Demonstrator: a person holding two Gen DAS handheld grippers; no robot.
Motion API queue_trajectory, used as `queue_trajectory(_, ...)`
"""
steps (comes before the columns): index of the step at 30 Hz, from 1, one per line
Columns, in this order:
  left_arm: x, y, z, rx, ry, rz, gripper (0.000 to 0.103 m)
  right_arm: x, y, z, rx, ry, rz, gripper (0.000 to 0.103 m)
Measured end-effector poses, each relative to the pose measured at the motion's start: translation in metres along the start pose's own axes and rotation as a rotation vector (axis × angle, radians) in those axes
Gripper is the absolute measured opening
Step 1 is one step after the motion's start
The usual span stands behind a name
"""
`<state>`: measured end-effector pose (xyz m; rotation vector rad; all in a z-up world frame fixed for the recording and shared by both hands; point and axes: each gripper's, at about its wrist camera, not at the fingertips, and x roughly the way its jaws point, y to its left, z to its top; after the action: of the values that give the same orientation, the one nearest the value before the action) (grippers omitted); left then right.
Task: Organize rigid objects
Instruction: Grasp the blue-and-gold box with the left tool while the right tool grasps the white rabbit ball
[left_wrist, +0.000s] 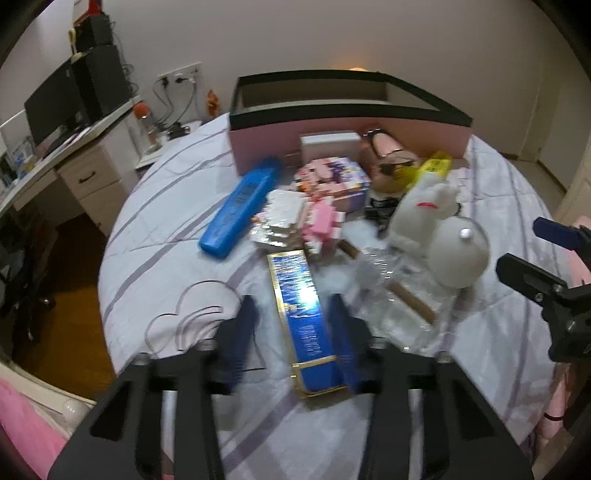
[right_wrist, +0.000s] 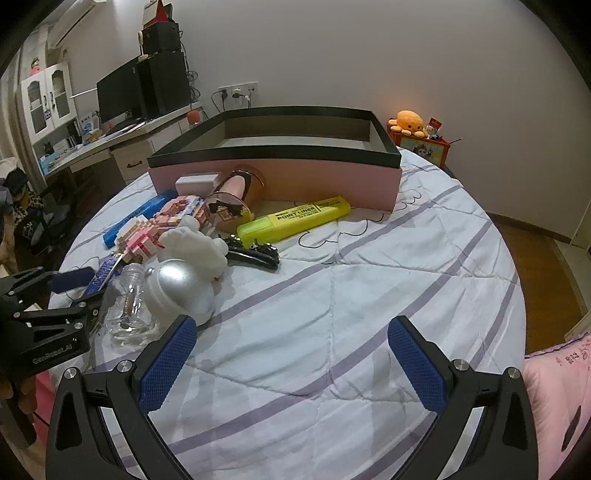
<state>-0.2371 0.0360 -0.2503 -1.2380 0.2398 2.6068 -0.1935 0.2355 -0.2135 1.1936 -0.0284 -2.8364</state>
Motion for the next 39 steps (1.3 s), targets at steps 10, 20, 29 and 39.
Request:
queue_trajectory(10, -0.006, 0.013, -0.004, -0.061, -0.005, -0.063, 0.021, -0.008, 0.016, 0.008, 0.002, -0.035, 0.047, 0.103)
queue_trajectory(20, -0.006, 0.012, -0.007, -0.066, -0.008, -0.048, 0.021, 0.024, 0.047, 0.022, -0.041, -0.002, 0.042, 0.103)
queue_trajectory(29, -0.004, 0.009, -0.006, -0.066, -0.007, -0.083, 0.046, 0.044, 0.04, 0.02, -0.033, 0.086, 0.112, 0.061)
queue_trajectory(39, -0.005, 0.003, -0.007, -0.044, -0.008, -0.074, 0.061, 0.029, 0.021, 0.01, -0.051, 0.106, 0.114, 0.048)
